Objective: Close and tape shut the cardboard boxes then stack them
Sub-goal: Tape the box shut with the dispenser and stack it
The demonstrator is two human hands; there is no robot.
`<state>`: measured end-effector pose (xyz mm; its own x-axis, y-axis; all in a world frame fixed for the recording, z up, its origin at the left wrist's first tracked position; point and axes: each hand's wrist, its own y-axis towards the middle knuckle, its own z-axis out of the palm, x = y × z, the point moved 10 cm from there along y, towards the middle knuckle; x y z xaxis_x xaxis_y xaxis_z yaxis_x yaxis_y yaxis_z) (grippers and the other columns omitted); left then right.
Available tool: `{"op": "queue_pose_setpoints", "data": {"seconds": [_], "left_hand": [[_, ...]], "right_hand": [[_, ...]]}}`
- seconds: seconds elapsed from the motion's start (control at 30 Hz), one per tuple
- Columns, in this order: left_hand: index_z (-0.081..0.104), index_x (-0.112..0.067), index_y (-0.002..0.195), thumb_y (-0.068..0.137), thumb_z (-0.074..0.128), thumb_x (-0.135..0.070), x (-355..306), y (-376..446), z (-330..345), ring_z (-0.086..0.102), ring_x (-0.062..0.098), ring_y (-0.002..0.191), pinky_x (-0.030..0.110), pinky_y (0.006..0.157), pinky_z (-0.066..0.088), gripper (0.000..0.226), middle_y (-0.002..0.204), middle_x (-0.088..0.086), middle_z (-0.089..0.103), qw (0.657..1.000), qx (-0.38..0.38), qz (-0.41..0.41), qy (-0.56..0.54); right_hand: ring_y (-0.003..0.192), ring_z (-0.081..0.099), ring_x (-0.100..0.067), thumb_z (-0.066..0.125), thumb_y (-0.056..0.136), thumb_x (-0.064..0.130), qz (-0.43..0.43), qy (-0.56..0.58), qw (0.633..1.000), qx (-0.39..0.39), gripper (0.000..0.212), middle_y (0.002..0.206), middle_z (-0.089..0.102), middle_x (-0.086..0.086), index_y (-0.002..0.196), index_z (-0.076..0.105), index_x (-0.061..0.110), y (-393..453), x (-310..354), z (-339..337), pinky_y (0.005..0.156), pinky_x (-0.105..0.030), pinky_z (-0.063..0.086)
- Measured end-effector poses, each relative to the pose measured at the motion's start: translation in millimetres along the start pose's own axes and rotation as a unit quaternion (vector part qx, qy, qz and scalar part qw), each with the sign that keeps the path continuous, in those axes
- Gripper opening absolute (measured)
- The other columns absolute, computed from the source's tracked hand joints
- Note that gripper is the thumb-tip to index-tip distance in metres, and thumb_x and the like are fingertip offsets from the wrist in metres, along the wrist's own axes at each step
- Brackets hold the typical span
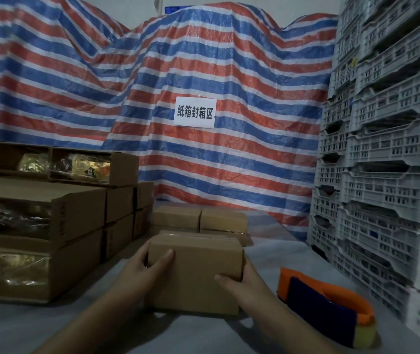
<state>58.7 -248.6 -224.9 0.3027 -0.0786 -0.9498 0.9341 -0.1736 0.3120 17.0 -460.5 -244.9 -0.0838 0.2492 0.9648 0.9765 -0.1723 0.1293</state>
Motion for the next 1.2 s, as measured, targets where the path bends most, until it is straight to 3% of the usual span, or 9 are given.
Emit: {"op": "queue_pose_setpoints", "data": {"seconds": [0.1, 0.27, 0.4, 0.6, 0.73, 0.8, 0.93, 1.1, 1.2], "left_hand": [[0.057, -0.043, 0.113, 0.083, 0.066, -0.046, -23.9, 9.8, 9.8, 0.06, 0.009, 0.102, 0.031, 0.081, 0.05, 0.031, 0.113, -0.01, 0.063, 0.999, -0.016, 0.034, 0.03], [0.055, -0.035, 0.118, 0.083, 0.062, -0.06, -87.8, 62.3, 65.2, 0.057, 0.013, 0.095, 0.033, 0.068, 0.048, 0.043, 0.108, -0.01, 0.058, 0.995, -0.05, 0.088, 0.024], [0.047, -0.026, 0.119, 0.088, 0.058, -0.06, -93.1, 119.8, 132.7, 0.054, 0.015, 0.088, 0.039, 0.075, 0.047, 0.047, 0.103, -0.005, 0.056, 0.997, -0.059, 0.042, 0.027], [0.05, -0.014, 0.134, 0.091, 0.062, -0.047, -9.0, 181.1, 227.3, 0.061, 0.02, 0.094, 0.033, 0.074, 0.053, 0.055, 0.111, 0.005, 0.061, 0.993, 0.086, -0.068, 0.04], [0.055, -0.011, 0.125, 0.09, 0.063, -0.046, 69.0, 199.2, 261.0, 0.062, 0.024, 0.105, 0.042, 0.098, 0.05, 0.05, 0.115, 0.009, 0.062, 0.973, 0.169, -0.137, 0.081], [0.059, -0.017, 0.109, 0.092, 0.057, -0.053, 85.3, 209.5, 267.1, 0.06, 0.019, 0.098, 0.035, 0.086, 0.05, 0.039, 0.107, 0.004, 0.061, 0.972, 0.162, -0.121, 0.121], [0.062, -0.024, 0.094, 0.09, 0.047, -0.065, 79.8, 237.9, 269.2, 0.063, 0.012, 0.085, 0.03, 0.073, 0.05, 0.044, 0.092, -0.003, 0.066, 0.972, 0.086, -0.012, 0.218], [0.056, -0.03, 0.108, 0.089, 0.04, -0.068, 36.3, 261.4, 275.4, 0.05, 0.009, 0.105, 0.031, 0.094, 0.041, 0.045, 0.113, -0.008, 0.055, 0.851, -0.018, 0.234, 0.469], [0.056, -0.028, 0.122, 0.089, 0.038, -0.069, 42.2, 285.6, 275.7, 0.047, 0.018, 0.123, 0.04, 0.106, 0.036, 0.056, 0.132, -0.001, 0.053, 0.832, -0.019, 0.226, 0.507]], "right_hand": [[0.122, 0.054, -0.018, 0.074, 0.089, 0.028, -0.031, -0.015, 0.999, -0.023, 0.058, 0.127, 0.058, 0.008, 0.132, 0.039, 0.043, 2.4, 24.2, -19.5, 0.108, -0.051, 0.045], [0.105, 0.061, -0.013, 0.072, 0.089, 0.043, -0.121, -0.025, 0.985, -0.119, 0.058, 0.118, 0.06, 0.009, 0.137, 0.041, 0.036, 21.5, 90.2, -104.2, 0.079, -0.032, 0.053], [0.109, 0.06, -0.022, 0.066, 0.09, 0.053, -0.095, -0.079, 0.975, -0.183, 0.064, 0.126, 0.06, 0.0, 0.143, 0.046, 0.024, 59.6, 107.3, -177.0, 0.094, -0.043, 0.052], [0.104, 0.063, -0.031, 0.06, 0.089, 0.064, 0.049, -0.127, 0.968, -0.213, 0.071, 0.13, 0.061, -0.011, 0.141, 0.05, 0.017, 127.0, 32.7, -255.3, 0.079, -0.037, 0.055], [0.101, 0.064, -0.034, 0.053, 0.1, 0.047, 0.146, -0.124, 0.96, -0.205, 0.059, 0.132, 0.059, -0.019, 0.142, 0.05, 0.006, 164.2, -43.0, -274.8, 0.072, -0.037, 0.054], [0.107, 0.066, -0.037, 0.059, 0.098, 0.04, 0.155, -0.084, 0.96, -0.218, 0.054, 0.127, 0.062, -0.021, 0.137, 0.055, 0.004, 180.5, -67.7, -282.1, 0.079, -0.041, 0.058], [0.074, 0.07, -0.026, 0.072, 0.088, 0.043, 0.12, 0.037, 0.968, -0.215, 0.047, 0.103, 0.069, -0.016, 0.12, 0.063, 0.01, 200.3, -79.5, -284.7, 0.041, -0.025, 0.05], [0.112, 0.058, -0.029, 0.052, 0.094, 0.044, 0.087, -0.2, 0.947, -0.235, 0.058, 0.133, 0.058, -0.014, 0.142, 0.049, 0.011, 226.1, -73.5, -301.0, 0.081, -0.03, 0.046], [0.118, 0.056, -0.03, 0.046, 0.093, 0.056, 0.096, -0.257, 0.935, -0.226, 0.062, 0.136, 0.057, -0.013, 0.14, 0.051, 0.015, 243.2, -73.4, -302.1, 0.089, -0.033, 0.043]]}}
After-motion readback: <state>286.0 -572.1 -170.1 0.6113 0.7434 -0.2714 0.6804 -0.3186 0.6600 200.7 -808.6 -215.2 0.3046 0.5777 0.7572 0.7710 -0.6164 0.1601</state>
